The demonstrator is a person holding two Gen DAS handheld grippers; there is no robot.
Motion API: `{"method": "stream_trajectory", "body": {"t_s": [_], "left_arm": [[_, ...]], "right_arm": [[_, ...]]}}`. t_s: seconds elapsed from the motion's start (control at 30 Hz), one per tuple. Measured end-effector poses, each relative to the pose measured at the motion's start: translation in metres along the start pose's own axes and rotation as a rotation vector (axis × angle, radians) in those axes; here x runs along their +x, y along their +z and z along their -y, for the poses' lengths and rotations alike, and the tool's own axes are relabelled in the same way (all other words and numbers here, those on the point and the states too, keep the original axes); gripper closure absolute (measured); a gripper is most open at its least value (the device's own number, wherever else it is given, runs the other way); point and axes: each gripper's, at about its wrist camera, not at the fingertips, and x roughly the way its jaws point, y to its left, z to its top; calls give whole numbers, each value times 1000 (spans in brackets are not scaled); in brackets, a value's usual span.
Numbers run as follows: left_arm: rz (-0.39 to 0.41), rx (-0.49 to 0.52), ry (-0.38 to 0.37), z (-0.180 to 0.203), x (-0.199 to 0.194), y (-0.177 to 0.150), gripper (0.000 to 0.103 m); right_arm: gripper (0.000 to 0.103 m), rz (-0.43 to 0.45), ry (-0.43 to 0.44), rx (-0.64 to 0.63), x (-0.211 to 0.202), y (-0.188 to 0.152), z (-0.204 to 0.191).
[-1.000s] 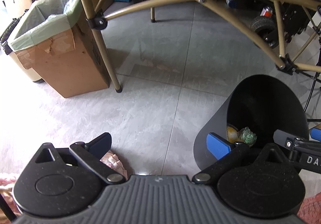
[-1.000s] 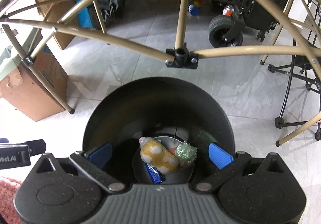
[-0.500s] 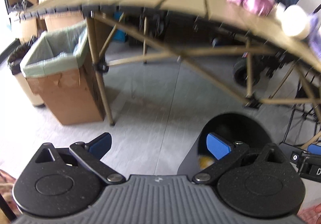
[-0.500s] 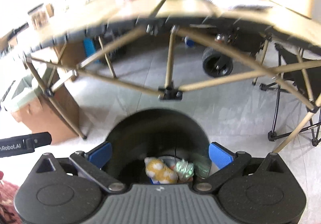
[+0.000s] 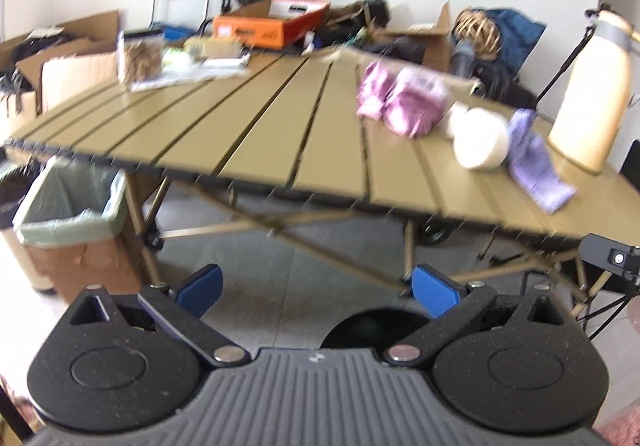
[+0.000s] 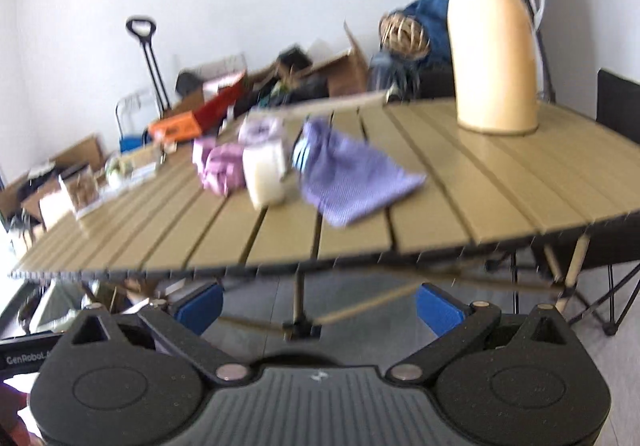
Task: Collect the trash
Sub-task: 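Raise both tools from the bin back over the table, then grasp the white foam block with the left tool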
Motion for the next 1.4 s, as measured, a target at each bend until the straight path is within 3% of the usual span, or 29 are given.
{"method": "stream_trajectory", "body": {"t_s": [0.23,0.57,0.9,1.27,1.37,1.4], "left_arm": [[76,31,-34,37,3,29,0],[102,106,-71,91,31,49,0],[81,124,-110,133,76,70,0],[62,110,-46,149,122,87,0],[43,99,-56,149,130,89,5],[34,95,-66,148,132,89,12]], "right_arm": [[0,100,-24,-27,7,29,15],[0,202,-86,4,41,66,45],[0,191,-115,56,68,71,79],[0,190,-143,22,91,78,88],[0,183,-146,36,97,79,88],[0,175,-146,44,99,78,88]]}}
